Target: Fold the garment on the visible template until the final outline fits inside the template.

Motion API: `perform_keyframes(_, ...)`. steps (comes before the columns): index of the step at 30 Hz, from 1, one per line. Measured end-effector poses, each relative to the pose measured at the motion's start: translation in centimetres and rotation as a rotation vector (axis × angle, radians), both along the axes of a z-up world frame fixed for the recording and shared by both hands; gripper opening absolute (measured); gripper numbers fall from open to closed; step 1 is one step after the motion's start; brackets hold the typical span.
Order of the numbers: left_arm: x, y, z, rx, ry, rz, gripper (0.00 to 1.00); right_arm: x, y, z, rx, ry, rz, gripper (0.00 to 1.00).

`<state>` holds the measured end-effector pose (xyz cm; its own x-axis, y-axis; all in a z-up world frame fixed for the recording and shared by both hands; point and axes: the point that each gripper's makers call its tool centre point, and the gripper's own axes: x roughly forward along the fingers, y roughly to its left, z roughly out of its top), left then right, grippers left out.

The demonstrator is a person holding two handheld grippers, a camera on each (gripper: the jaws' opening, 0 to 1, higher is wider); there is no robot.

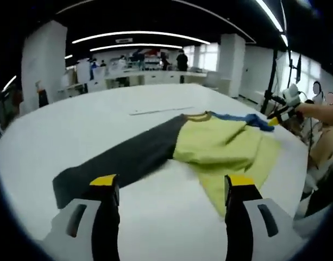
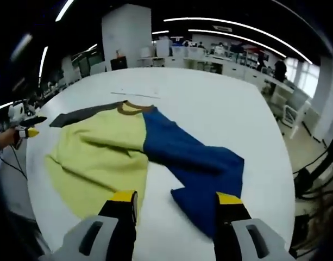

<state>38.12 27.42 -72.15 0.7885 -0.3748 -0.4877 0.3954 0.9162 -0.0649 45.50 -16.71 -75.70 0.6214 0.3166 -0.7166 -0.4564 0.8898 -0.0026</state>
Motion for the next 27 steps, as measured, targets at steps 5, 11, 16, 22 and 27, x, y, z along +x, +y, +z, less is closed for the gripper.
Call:
perform_keyframes(5,-1.2,-2.2,-0.9,0.029,0.012,-0.05,0.69,-0.2,-0.5,-0.8,-0.046,-0.022,0.026,0.44)
perform_keyframes(11,-2.4,-3.9,-3.2,0.042,0.052,-0.076,0.61,-0.2,-1.3,-1.8,-0.088,-0.039,0.037,0.32)
perform_keyframes(16,-3.0,-4.9,-4.3,0.046,0.076,-0.07,0.54,0.1,-1.6,-2.2,-0.096,-0.057,0.03,0.25)
perform_keyframes(22,-3.7,-5.7,-5.7,0.029,0.128,-0.052,0.41,0.5,-1.6,-2.7,-0.09,-0.06,0.001,0.21)
perform_keyframes(27,-4.3,-5.6,-6.8,0.134,0.138,-0.069,0.39,1.0,-1.0,-2.6,-0.094,-0.096,-0.014,0.19)
